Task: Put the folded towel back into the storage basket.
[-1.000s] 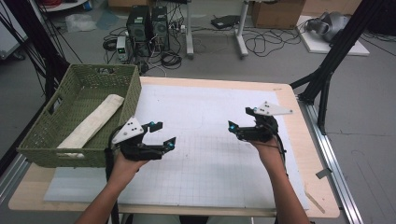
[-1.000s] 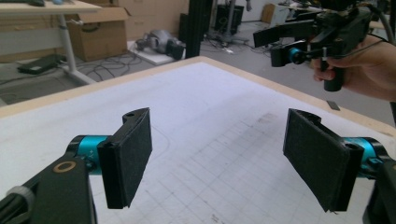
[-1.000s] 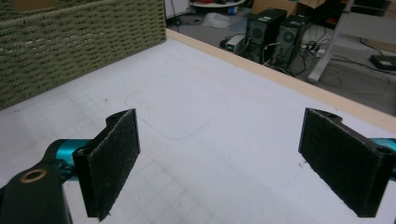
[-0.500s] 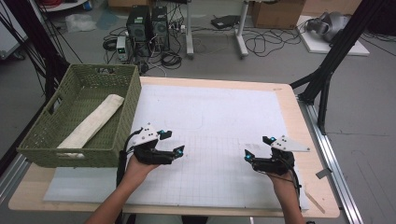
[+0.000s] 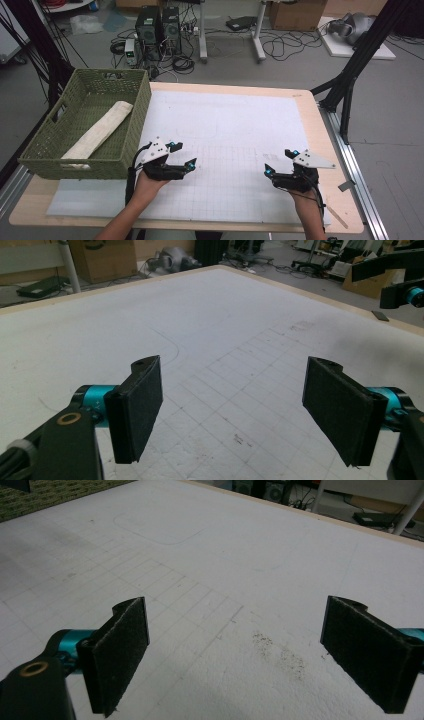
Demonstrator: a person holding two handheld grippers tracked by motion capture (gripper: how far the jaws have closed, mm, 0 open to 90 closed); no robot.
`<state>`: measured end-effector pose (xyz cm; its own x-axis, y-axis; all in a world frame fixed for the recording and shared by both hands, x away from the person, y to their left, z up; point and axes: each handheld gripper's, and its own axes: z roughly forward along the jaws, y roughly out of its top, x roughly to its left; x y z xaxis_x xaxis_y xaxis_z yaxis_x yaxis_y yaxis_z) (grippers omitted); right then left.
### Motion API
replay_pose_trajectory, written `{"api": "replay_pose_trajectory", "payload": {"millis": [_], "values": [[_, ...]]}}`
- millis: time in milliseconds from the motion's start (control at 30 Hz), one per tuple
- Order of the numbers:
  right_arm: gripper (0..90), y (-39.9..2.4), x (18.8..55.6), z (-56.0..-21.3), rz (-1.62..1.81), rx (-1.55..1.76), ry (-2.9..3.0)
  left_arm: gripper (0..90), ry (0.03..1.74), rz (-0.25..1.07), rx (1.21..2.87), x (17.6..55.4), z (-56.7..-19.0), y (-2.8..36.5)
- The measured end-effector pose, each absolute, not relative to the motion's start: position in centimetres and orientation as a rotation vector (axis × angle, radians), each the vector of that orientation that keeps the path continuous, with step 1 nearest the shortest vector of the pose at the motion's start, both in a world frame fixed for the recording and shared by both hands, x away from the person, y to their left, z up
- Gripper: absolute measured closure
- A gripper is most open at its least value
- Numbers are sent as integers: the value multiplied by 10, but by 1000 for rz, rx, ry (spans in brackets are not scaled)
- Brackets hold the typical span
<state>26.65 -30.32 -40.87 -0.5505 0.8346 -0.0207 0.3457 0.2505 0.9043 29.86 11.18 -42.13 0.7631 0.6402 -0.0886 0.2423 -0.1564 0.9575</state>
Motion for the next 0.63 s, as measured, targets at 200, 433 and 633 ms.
{"api": "replay_pose_trajectory", "payload": {"millis": [200,433,633], "values": [[114,-305,268,-410,1266,1082,2026,249,695,405,1732,298,-421,112],[114,-302,269,-411,1267,1070,2032,250,697,407,1727,297,-421,114],[114,-300,271,-411,1279,1074,2036,250,702,416,1724,296,-420,117]]}}
